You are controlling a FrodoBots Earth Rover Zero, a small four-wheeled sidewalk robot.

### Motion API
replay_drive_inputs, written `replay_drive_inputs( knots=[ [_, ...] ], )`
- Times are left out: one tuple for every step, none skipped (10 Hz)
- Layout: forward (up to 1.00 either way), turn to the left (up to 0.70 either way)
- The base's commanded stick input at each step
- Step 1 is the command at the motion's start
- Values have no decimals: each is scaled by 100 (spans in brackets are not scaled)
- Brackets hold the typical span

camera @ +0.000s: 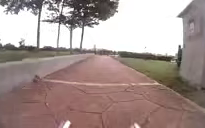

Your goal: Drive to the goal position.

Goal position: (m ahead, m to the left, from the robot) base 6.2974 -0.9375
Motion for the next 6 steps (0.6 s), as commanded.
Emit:
replay_drive_inputs(
  knots=[
    [100,0],
    [100,0],
    [100,0],
    [100,0],
    [100,0],
    [100,0]
  ],
)
